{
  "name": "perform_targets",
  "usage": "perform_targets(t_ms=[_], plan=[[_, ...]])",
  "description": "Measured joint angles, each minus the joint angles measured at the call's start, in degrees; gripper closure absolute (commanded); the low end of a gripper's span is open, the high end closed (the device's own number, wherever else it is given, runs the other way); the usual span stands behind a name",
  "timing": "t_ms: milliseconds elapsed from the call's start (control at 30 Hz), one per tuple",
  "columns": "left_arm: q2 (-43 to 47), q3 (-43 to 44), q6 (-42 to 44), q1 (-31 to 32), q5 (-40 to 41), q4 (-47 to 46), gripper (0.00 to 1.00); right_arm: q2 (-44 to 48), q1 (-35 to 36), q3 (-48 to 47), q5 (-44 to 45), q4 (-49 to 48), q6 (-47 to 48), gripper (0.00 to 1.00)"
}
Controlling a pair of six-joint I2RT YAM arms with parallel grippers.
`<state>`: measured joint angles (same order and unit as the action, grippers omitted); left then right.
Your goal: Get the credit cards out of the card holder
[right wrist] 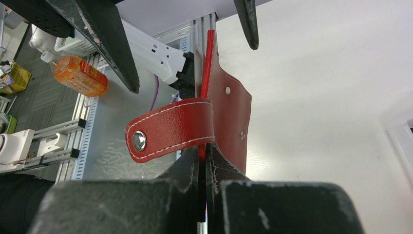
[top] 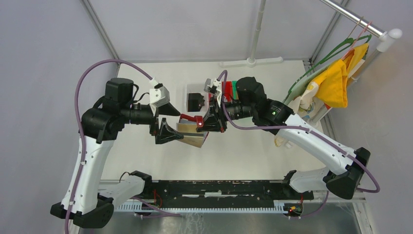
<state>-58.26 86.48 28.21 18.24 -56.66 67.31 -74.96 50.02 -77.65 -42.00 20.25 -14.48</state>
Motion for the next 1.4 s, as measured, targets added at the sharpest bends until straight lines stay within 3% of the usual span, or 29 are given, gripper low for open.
perform_targets(t_ms=[533, 700, 867, 1067, 1267, 1400], plan=[[2.27, -2.64, -2.47, 0.0, -1.09, -3.41, 0.0, 0.0, 0.11, 0.0, -1.09, -4.28, -3.67, 1.0], [1.66, -1.42, -1.81, 0.0, -3.08, -2.1, 0.08, -0.37, 0.15, -0.66, -3.08, -2.62, -2.4, 1.0], [0.7, -1.36, -0.17, 0.0, -3.48, -0.35, 0.22, -2.4, 0.83, -3.32, -5.14, -0.72, -1.11, 1.0], [-0.33, -2.75, 1.7, 0.0, -3.65, 0.92, 0.56, -5.79, 2.82, -8.31, -6.01, 2.23, 1.2, 1.0], [-4.0, -2.99, 6.86, 0.26, -6.97, 8.66, 0.97, -7.34, 3.17, -8.7, -5.51, 4.76, 3.13, 1.0], [-7.43, -1.49, 10.03, 0.24, -8.31, 13.49, 0.98, -7.61, 3.06, -8.76, -4.94, 5.92, 3.93, 0.76]])
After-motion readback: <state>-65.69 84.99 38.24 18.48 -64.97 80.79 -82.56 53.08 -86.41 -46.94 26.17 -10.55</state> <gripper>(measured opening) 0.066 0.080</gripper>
